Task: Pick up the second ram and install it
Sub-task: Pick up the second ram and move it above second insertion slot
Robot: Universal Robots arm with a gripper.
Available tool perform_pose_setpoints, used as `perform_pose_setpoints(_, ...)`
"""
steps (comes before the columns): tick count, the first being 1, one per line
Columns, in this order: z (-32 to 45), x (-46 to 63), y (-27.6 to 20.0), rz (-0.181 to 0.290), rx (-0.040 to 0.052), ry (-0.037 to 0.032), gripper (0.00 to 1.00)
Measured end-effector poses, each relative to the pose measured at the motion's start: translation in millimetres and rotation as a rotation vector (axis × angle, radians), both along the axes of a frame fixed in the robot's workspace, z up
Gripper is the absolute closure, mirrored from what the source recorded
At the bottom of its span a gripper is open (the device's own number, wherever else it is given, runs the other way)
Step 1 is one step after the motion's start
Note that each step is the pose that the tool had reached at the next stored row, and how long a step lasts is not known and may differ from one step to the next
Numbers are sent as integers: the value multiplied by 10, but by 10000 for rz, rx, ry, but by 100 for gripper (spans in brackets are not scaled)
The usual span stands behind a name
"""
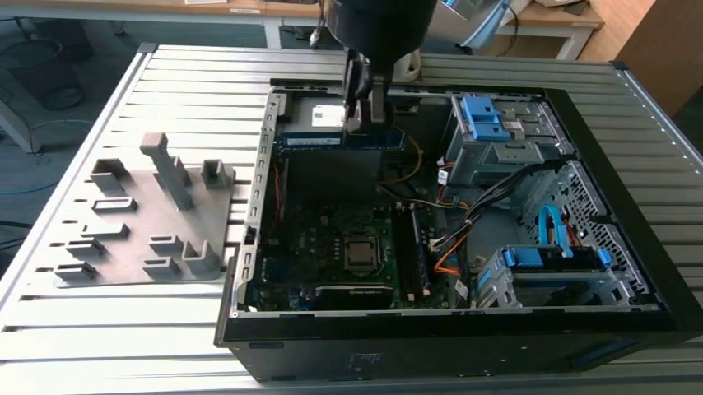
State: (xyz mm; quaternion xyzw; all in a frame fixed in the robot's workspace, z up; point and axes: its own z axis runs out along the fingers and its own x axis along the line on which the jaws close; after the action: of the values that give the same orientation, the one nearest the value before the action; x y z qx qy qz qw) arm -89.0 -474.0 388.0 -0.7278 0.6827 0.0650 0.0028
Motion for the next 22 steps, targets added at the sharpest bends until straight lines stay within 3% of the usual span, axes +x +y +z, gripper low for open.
perform_pose_setpoints(6,-15,31,0,-20,1061,-1,86)
perform_pose_setpoints(8,-33,49,-2,-25,1223,0,86)
perform_pose_setpoints(10,-64,75,-6,-30,1261,0,86)
perform_pose_setpoints(18,-209,289,-9,-33,1264,36,86)
perform_pose_setpoints(22,-281,337,-9,-32,1264,44,86)
